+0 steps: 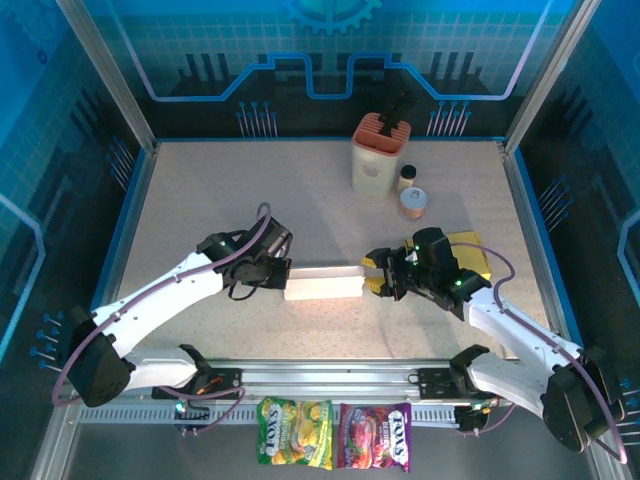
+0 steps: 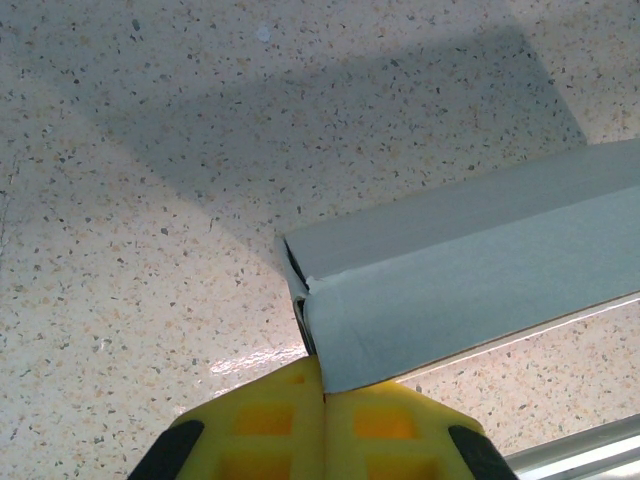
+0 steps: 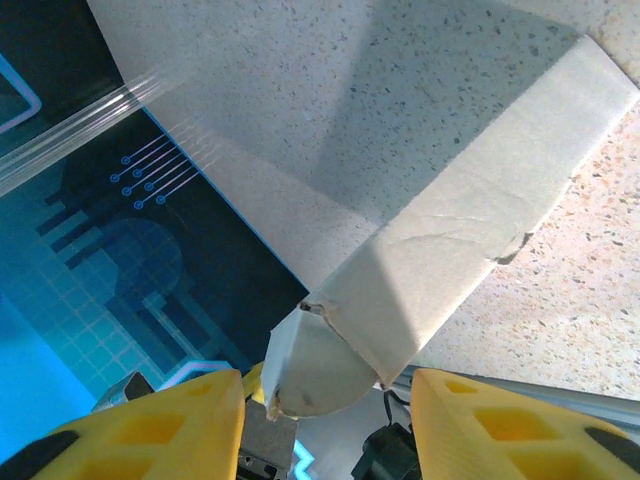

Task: Fold the paper box

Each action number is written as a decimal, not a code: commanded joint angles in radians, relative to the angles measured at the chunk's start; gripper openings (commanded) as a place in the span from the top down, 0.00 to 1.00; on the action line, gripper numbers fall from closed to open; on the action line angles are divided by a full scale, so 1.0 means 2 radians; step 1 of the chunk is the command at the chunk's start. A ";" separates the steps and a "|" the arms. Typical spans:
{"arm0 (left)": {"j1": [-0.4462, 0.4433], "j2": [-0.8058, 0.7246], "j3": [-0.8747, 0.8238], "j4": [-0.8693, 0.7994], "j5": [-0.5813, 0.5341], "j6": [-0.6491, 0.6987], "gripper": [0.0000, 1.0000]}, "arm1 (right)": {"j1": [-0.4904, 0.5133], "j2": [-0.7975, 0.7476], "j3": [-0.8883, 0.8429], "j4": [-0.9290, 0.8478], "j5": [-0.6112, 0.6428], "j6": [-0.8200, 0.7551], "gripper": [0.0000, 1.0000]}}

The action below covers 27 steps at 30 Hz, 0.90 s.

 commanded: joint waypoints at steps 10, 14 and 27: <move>-0.006 0.002 -0.008 -0.030 0.002 -0.009 1.00 | -0.001 0.016 -0.026 -0.022 0.003 -0.062 0.67; -0.006 -0.002 -0.010 -0.027 0.009 -0.015 1.00 | -0.007 0.024 -0.026 -0.040 0.003 -0.093 0.70; -0.002 -0.066 0.019 -0.013 0.038 -0.078 0.65 | -0.008 0.025 -0.023 -0.059 0.000 -0.116 0.74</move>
